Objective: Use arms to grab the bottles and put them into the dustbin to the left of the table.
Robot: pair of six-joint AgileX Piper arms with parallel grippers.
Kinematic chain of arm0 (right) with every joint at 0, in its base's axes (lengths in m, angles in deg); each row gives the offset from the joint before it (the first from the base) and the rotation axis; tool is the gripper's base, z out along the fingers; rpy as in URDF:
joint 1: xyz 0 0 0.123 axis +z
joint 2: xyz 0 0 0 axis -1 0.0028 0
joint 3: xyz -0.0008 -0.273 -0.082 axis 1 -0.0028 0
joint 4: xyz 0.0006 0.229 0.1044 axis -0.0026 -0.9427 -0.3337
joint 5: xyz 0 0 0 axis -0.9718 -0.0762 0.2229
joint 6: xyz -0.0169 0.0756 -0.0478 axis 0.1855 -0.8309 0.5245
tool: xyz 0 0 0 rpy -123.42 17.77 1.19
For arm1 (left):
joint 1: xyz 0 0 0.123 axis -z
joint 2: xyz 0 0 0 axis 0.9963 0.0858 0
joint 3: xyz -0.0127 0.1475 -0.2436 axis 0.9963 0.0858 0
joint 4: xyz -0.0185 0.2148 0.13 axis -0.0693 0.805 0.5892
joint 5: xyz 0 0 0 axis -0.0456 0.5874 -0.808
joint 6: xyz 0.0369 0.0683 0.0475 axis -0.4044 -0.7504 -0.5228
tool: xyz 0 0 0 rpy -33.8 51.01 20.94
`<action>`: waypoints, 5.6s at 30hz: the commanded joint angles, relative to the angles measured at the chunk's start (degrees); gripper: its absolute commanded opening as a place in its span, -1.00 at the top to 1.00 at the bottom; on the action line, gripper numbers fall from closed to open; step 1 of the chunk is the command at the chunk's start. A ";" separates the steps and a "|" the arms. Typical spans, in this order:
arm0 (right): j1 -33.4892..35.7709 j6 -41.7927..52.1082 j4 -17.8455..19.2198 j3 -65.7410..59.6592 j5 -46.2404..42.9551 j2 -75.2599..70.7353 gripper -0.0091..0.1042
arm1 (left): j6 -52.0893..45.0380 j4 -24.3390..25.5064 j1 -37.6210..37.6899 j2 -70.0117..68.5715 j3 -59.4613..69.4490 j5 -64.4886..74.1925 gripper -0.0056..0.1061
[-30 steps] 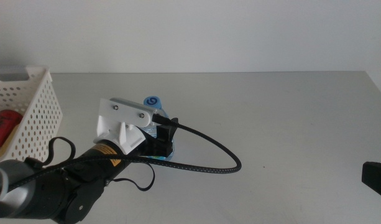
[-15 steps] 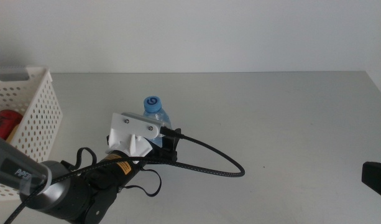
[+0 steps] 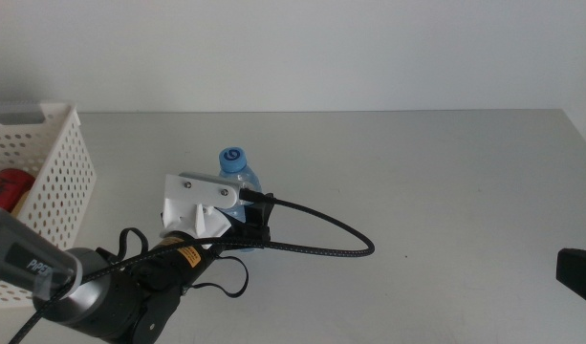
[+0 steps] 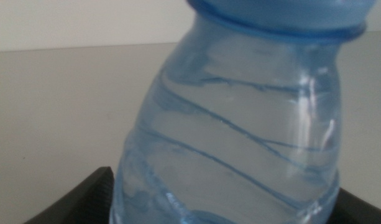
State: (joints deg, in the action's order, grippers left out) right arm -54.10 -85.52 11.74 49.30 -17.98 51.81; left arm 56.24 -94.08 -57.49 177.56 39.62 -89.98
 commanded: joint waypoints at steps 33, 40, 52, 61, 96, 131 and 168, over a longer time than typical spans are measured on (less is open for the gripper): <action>-0.29 0.72 0.31 1.62 -4.08 0.34 -0.41 | -7.23 -2.84 -9.57 -34.71 -35.04 97.41 0.93; -0.29 0.72 0.31 1.62 -4.08 0.34 -0.41 | -13.04 -2.78 -22.75 -31.90 -47.69 119.63 0.93; -0.29 0.72 0.31 1.62 -4.08 0.34 -0.41 | -22.71 -2.83 -42.31 -24.85 -54.43 124.67 0.93; -0.29 0.72 0.31 1.62 -4.08 0.34 -0.41 | -25.96 -2.57 -44.29 -14.79 -54.43 119.68 0.93; -0.29 0.72 0.31 1.62 -4.08 0.34 -0.41 | -29.30 -12.18 -44.09 -16.95 -51.84 126.11 -0.78; -0.29 0.72 0.31 1.62 -4.08 0.34 -0.41 | -25.63 -24.10 -44.09 -64.41 -39.16 103.40 -0.78; -0.41 0.72 20.82 -1.43 -3.27 -3.38 -0.41 | -14.48 -17.24 -44.09 -76.57 -17.48 91.43 -0.78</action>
State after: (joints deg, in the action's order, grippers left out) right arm -54.10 -85.52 30.17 46.69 -17.81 48.79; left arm 41.10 -110.60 -101.71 101.96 21.79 5.30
